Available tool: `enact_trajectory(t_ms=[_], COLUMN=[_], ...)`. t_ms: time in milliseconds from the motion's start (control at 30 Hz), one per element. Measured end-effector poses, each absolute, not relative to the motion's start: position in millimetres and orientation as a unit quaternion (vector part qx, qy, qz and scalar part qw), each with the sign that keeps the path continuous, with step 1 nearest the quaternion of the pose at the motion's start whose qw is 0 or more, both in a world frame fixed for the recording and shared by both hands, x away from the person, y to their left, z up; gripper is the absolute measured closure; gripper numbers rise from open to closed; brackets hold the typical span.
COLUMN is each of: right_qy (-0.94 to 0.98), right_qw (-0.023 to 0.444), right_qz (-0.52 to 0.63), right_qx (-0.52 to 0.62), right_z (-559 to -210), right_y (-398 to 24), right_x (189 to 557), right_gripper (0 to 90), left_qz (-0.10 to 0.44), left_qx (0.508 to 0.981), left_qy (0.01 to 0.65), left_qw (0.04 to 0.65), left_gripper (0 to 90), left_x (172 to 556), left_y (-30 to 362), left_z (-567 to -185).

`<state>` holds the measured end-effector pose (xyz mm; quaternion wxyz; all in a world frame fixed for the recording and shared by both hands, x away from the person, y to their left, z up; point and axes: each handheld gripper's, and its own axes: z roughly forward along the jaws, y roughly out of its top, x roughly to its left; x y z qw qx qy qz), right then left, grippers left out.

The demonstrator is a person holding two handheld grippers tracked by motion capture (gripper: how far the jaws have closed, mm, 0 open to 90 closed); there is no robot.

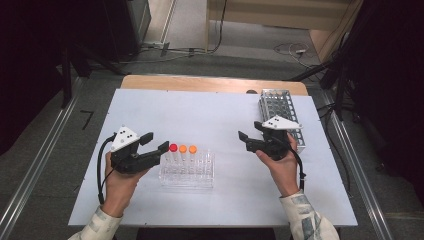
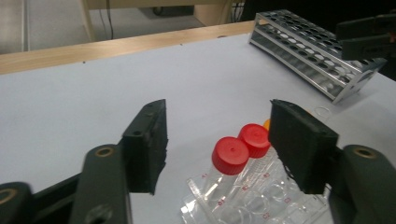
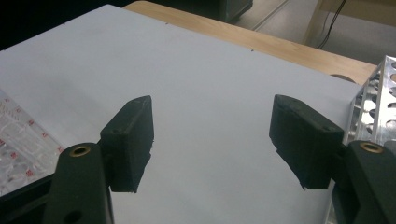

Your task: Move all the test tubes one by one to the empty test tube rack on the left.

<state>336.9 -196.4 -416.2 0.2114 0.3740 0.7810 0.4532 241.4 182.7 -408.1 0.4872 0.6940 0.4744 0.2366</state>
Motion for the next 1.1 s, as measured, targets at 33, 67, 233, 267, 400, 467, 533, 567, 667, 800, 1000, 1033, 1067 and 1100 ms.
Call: enact_trajectory(t_ms=[33, 67, 233, 267, 400, 467, 533, 567, 667, 800, 1000, 1033, 1067, 1100], right_qy=[0.782, 0.783, 0.781, 0.782, 0.778, 0.775, 0.771, 0.770, 0.765, 0.761, 0.754, 0.754, 0.753, 0.752], right_qw=[0.210, 0.210, 0.210, 0.211, 0.217, 0.222, 0.228, 0.229, 0.232, 0.235, 0.242, 0.243, 0.245, 0.245], right_qz=[0.452, 0.450, 0.446, 0.441, 0.441, 0.441, 0.442, 0.442, 0.438, 0.435, 0.431, 0.431, 0.430, 0.430], right_qx=[0.375, 0.376, 0.383, 0.386, 0.391, 0.395, 0.398, 0.400, 0.411, 0.421, 0.432, 0.433, 0.433, 0.435], right_z=[-417.1, -418.1, -424.8, -426.0, -429.2, -429.6, -430.4, -431.0, -433.8, -437.2, -442.0, -442.9, -444.0, -445.0], right_y=[-198.3, -200.4, -216.3, -219.6, -235.3, -243.9, -253.1, -258.0, -271.7, -287.4, -307.5, -310.3, -313.1, -315.7], right_x=[336.0, 335.4, 329.0, 327.4, 320.7, 317.1, 313.6, 312.1, 307.7, 301.5, 293.8, 292.8, 292.0, 291.2], right_gripper=[28.9, 28.3, 27.4, 26.4, 26.4, 25.7, 25.5, 25.4, 24.6, 23.9, 23.4, 23.3, 23.2, 23.0], left_qz=[0.239, 0.239, 0.238, 0.239, 0.253, 0.256, 0.262, 0.262, 0.268, 0.272, 0.274, 0.273, 0.271, 0.272], left_qx=[0.691, 0.687, 0.672, 0.670, 0.663, 0.659, 0.656, 0.654, 0.649, 0.647, 0.644, 0.643, 0.643, 0.643], left_qy=[0.479, 0.484, 0.509, 0.513, 0.527, 0.534, 0.538, 0.541, 0.548, 0.555, 0.562, 0.564, 0.565, 0.564], left_qw=[0.487, 0.487, 0.482, 0.480, 0.468, 0.463, 0.460, 0.459, 0.454, 0.447, 0.440, 0.440, 0.440, 0.440], left_gripper=[31.6, 29.1, 22.5, 22.0, 20.6, 20.4, 20.4, 20.4, 20.0, 18.8, 17.7, 17.6, 17.3, 17.0], left_x=[241.1, 241.0, 241.7, 241.5, 239.2, 236.9, 234.1, 232.6, 228.5, 224.7, 221.4, 220.9, 220.6, 220.1], left_y=[184.9, 187.6, 203.8, 206.8, 218.5, 224.6, 230.8, 233.7, 241.1, 247.5, 253.6, 254.1, 254.7, 255.1], left_z=[-409.1, -410.4, -419.9, -422.1, -432.3, -436.9, -441.3, -443.2, -447.9, -453.7, -460.4, -461.5, -462.5, -463.4])
